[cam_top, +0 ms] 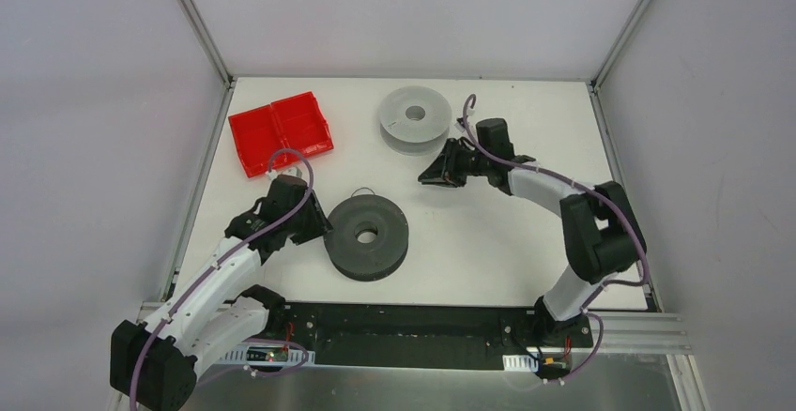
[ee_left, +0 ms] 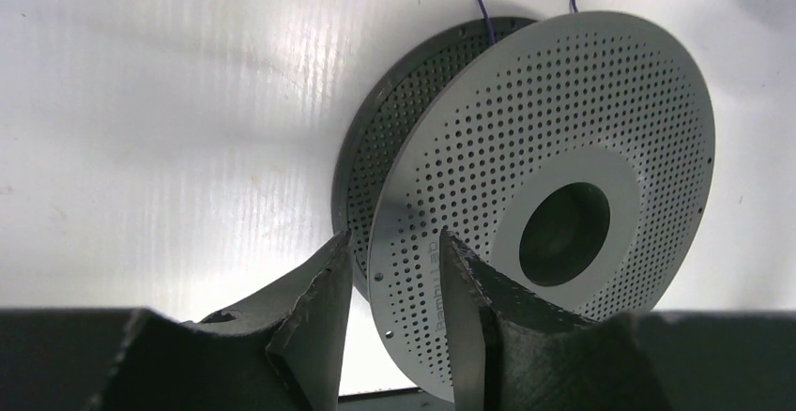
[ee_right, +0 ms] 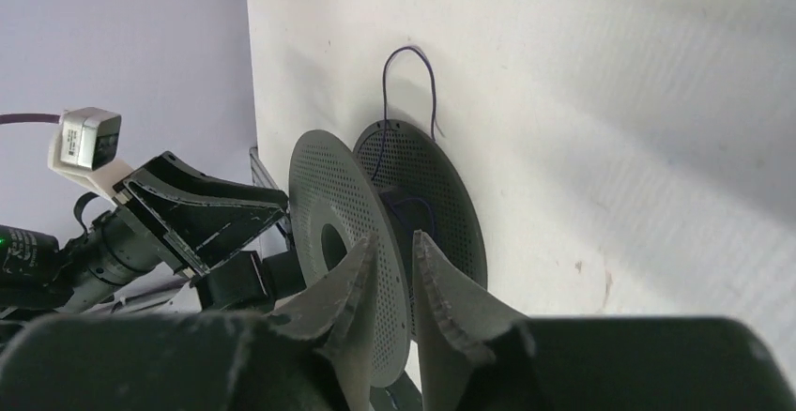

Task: Wrap the cables
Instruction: Move the cable reel to the center of the board.

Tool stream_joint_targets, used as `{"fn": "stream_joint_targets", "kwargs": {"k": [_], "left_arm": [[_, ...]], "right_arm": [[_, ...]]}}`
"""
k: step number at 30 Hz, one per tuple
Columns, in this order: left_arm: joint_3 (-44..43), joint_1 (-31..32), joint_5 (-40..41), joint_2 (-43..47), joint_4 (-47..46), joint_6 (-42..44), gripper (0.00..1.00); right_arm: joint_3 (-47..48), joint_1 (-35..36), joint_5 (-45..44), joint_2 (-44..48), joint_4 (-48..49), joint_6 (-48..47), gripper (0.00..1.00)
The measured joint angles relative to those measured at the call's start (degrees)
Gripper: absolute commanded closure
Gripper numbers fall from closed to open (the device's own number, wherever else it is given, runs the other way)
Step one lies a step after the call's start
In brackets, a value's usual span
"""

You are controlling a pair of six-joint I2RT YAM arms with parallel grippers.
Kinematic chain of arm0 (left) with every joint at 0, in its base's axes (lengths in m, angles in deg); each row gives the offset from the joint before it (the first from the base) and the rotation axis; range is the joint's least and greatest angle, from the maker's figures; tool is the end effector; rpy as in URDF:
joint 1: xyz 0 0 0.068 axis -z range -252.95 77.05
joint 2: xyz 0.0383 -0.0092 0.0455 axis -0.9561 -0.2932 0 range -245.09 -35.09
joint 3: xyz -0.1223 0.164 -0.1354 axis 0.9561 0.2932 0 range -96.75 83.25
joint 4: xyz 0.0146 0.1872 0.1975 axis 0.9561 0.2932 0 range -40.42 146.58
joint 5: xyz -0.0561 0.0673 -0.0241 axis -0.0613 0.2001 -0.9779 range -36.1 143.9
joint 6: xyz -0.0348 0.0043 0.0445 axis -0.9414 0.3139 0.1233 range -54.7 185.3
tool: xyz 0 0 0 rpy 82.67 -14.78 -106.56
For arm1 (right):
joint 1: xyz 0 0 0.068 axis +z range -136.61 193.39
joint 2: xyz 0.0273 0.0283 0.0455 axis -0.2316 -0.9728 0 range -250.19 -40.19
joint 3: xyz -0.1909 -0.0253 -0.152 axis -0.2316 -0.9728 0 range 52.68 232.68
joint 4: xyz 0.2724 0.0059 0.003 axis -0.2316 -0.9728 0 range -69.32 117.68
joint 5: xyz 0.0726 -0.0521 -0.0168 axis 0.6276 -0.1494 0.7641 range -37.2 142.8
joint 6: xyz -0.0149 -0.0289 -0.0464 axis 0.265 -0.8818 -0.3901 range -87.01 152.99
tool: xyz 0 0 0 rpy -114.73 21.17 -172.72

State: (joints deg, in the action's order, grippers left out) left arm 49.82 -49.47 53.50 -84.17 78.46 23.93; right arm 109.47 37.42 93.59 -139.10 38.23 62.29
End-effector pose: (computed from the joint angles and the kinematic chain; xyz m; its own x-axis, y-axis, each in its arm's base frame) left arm 0.1926 -0.0840 0.2002 -0.7491 -0.3951 -0.5317 -0.1226 0.8715 -0.4747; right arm 0.3326 0.1766 0.1640 -0.8168 0.0415 -0.5755 -0.4781 0.5097 0.7153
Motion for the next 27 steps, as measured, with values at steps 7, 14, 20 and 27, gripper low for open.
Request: {"fn": "stream_joint_targets", "kwargs": {"k": [7,14,20,27], "left_arm": [[-2.91,-0.72,2.38,-2.91,-0.28,1.36,0.63],[-4.44,-1.11,5.22,-3.19,0.39,2.75,0.61],[-8.74,-4.61,5.38,-4.76,0.92,5.55,0.59],[-10.78,-12.5,2.01,-8.04,1.51,7.43,0.59]], "right_arm": [[-6.14,3.17,-9.11,14.38,-9.66,-4.2,0.76],[-12.9,17.33,-17.88,28.48,-17.44,-5.73,0.76],[-16.15,30.69,-25.33,32.39,-16.57,-3.61,0.76],[-15.02,38.62,-31.17,23.1,-12.94,-2.08,0.75]]}}
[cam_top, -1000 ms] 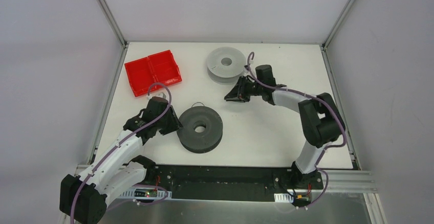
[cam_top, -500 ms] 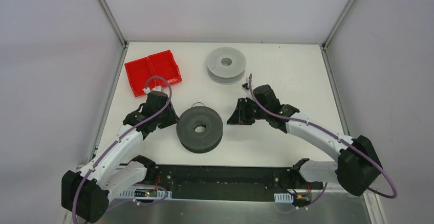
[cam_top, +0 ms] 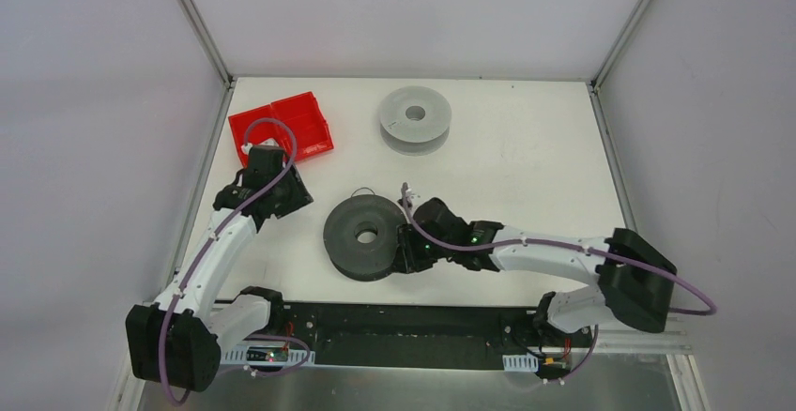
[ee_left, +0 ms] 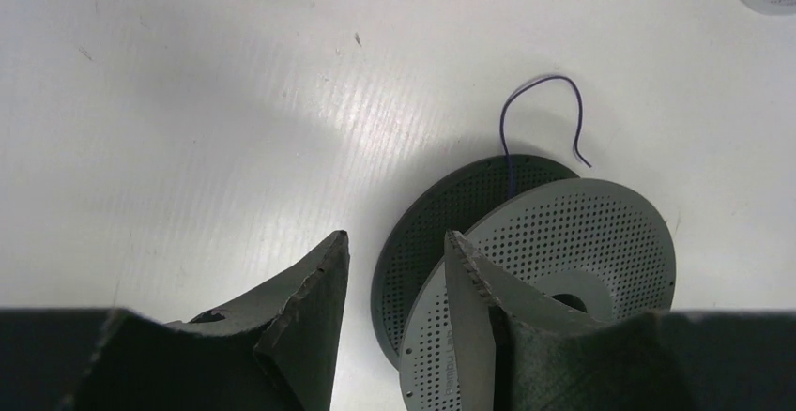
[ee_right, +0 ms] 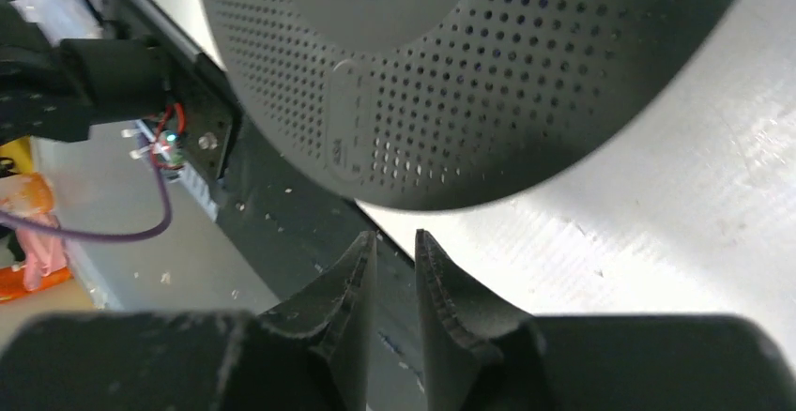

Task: Wrap the cables
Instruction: Move the cable reel to the center of the board, then reset both arms

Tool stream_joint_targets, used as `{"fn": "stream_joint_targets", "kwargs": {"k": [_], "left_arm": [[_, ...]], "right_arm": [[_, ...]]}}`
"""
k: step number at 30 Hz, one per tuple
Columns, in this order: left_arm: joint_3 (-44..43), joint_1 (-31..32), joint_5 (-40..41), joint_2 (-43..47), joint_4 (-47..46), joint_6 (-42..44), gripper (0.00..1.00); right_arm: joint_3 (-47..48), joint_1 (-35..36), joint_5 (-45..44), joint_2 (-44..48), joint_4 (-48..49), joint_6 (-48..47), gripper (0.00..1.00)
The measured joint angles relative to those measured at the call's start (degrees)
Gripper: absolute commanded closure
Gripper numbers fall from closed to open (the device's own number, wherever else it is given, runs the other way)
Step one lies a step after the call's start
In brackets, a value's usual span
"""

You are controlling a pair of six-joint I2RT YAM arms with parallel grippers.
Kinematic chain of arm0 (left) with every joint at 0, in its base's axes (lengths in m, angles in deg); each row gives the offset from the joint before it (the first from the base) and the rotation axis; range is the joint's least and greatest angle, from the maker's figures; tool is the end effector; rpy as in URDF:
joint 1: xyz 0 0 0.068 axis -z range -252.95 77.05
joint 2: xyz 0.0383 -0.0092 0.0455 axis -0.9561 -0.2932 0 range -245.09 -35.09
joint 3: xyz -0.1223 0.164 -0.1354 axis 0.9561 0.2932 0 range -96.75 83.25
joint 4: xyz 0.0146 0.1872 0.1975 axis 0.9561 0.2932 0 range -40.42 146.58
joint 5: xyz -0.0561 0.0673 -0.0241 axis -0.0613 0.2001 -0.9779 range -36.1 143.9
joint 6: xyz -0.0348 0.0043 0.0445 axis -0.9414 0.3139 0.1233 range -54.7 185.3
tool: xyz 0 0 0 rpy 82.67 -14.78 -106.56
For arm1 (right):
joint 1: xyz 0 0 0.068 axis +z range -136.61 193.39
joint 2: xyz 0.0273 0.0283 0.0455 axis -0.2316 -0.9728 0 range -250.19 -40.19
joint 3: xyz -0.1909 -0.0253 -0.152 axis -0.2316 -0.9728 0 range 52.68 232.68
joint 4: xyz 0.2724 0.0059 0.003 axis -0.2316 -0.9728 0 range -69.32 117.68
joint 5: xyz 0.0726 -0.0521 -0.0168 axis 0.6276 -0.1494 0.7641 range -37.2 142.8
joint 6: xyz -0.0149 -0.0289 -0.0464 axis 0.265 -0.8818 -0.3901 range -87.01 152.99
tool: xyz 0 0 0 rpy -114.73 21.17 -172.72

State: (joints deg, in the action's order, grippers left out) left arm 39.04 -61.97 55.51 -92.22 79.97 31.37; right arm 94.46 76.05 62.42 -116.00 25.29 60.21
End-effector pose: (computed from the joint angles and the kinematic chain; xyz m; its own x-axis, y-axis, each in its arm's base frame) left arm 0.2343 -0.0443 0.2344 -0.6539 -0.4414 -0.6145 -0.2345 0.8904 -0.3901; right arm 0.1317 0.2691 0.1806 -0.6714 -0.3166 -0.6701 -0.7090 0.5377 0.4564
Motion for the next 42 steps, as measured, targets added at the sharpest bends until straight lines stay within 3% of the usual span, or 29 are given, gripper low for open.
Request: {"fn": "stream_joint_targets", "kwargs": {"k": [6,15,28,35,42], "left_arm": [[-3.67,-3.91,-2.6,-2.64,0.37,1.88,0.57],[-5.49,-4.35,-2.29,-2.54,0.9,3.52,0.57],[-5.49,-4.35,1.44,-4.85,1.62,2.97,0.56],[-7.32,-4.35,-1.42,-5.97,2.12,4.24,0.57],[-11.89,-1.18,-12.87,-2.8,0.7,10.25,0.45]], "right_arm": [[5.81,1.7,-2.75,-10.75,1.36,0.26,0.75],[19.65,1.2,-7.78,-25.77,3.45,-1.27,0.75],[27.69,-7.43,-10.49,-36.2,5.68,-0.68,0.73],[27.61,-10.12,-9.33,-34.4,4.87,-1.09,0.72],[17.59,-10.69,-12.63,-10.86,-2.03,-2.89,0.61]]}}
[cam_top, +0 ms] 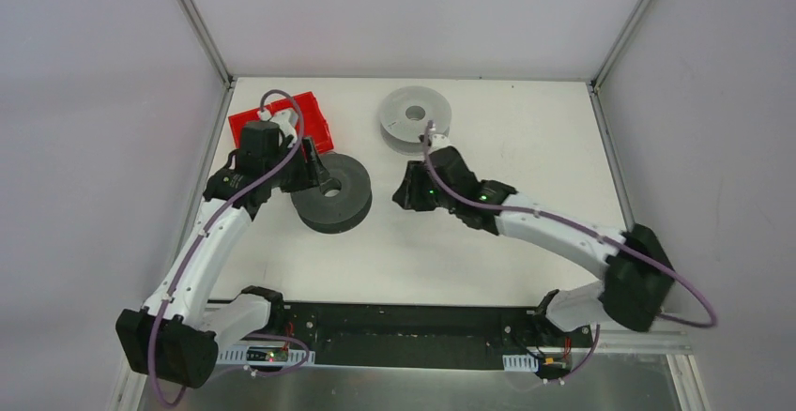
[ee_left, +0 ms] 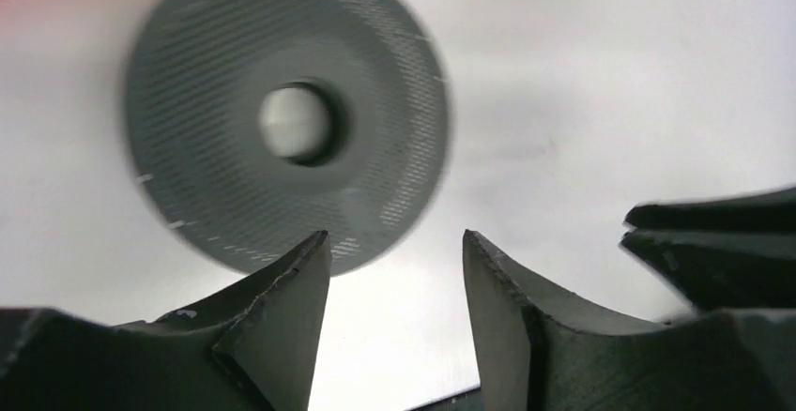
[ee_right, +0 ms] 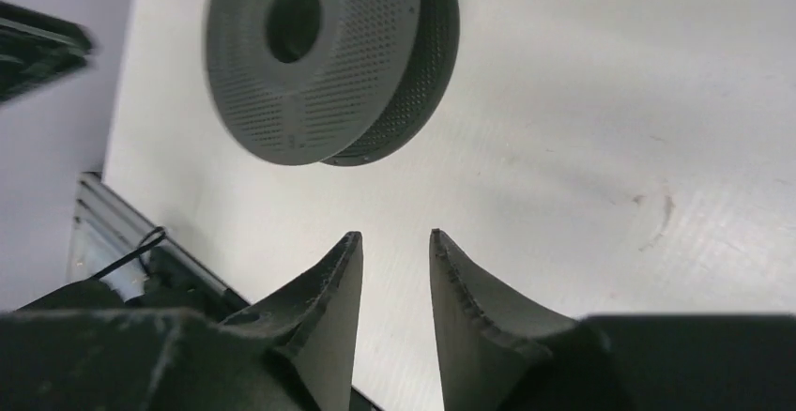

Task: Wrap the cables
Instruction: Reset both arms

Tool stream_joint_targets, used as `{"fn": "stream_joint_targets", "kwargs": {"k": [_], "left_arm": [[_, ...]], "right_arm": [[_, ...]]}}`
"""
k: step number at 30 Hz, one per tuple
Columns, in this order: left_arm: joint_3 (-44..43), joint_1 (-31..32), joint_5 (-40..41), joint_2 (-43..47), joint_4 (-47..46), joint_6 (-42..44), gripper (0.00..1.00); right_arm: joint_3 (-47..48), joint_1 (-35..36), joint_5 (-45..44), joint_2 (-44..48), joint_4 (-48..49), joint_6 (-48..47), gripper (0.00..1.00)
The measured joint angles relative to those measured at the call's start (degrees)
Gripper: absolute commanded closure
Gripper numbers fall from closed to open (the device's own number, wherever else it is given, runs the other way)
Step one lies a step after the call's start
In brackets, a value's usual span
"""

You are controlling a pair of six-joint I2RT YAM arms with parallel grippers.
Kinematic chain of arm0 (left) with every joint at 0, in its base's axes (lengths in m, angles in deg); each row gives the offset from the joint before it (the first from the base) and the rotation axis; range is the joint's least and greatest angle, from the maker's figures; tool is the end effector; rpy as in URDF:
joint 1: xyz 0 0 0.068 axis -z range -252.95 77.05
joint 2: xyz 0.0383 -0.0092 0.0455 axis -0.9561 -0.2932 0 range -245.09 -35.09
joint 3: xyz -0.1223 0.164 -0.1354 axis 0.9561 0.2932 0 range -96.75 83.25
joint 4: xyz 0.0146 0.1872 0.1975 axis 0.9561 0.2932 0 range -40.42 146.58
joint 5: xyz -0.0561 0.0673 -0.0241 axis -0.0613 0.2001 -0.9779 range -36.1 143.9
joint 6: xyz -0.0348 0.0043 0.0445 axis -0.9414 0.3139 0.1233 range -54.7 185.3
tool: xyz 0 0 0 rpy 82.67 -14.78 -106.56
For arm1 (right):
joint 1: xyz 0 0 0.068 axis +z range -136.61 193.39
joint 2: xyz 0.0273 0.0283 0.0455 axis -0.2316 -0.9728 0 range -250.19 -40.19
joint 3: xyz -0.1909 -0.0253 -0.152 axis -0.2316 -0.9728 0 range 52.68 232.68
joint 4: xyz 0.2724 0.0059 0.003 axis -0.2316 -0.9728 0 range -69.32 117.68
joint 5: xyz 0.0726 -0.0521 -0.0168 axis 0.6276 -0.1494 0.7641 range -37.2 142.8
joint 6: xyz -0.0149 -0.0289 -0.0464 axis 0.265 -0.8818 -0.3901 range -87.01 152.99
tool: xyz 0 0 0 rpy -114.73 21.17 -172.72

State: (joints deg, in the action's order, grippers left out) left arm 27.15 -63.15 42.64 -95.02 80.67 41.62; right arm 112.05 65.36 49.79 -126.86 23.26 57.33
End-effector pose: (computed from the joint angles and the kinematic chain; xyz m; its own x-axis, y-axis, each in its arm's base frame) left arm 0.2496 -0.0510 0.2954 -0.6471 -0.2878 -0.7060 0.0709 0.8993 -0.4316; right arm 0.2225 0.2811 0.2244 -0.6081 -0.1093 -0.7863 -0.5581 0.7633 0.3255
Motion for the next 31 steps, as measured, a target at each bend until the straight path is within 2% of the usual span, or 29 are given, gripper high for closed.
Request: {"fn": "stream_joint_targets", "kwargs": {"k": [1,3,4,5,6,12,19,24,31], "left_arm": [[-0.52,1.68,-0.96,0.35,-0.39,0.81,0.43],[-1.77,7.17,-2.78,0.72,-1.77,2.58,0.38],[-2.14,10.05,-3.82,0.83,-2.86,3.39,0.29],[-2.27,12.44,-5.11,0.92,-4.15,3.78,0.05],[-2.27,14.45,-6.78,1.01,-5.49,4.24,0.02],[0.39,18.32,-12.5,3.54,-14.58,5.31,0.01],[6.43,18.38,-10.47,10.71,-20.13,6.47,0.01],[7.52,18.38,-8.11,12.48,-21.33,6.58,0.01],[7.93,18.38,-6.82,12.83,-22.14,6.62,0.01]], "right_arm": [[-1.22,0.0,-0.76,4.74,-1.03,-0.28,0.57],[-3.32,-0.02,-2.01,13.84,-2.75,-0.66,0.34],[-4.44,-0.02,-2.43,17.86,-3.19,-0.68,0.1],[-6.38,-0.02,-3.04,23.06,-3.65,-1.01,0.02],[-7.23,0.0,-3.3,25.2,-4.11,-0.39,0.01],[-15.02,0.04,-8.68,40.61,-13.07,1.01,0.01],[-15.1,0.04,-21.27,51.82,-25.46,4.2,0.01],[-12.68,0.02,-26.58,53.46,-30.6,4.26,0.01],[-11.15,0.04,-28.33,52.65,-32.17,4.24,0.01]]}}
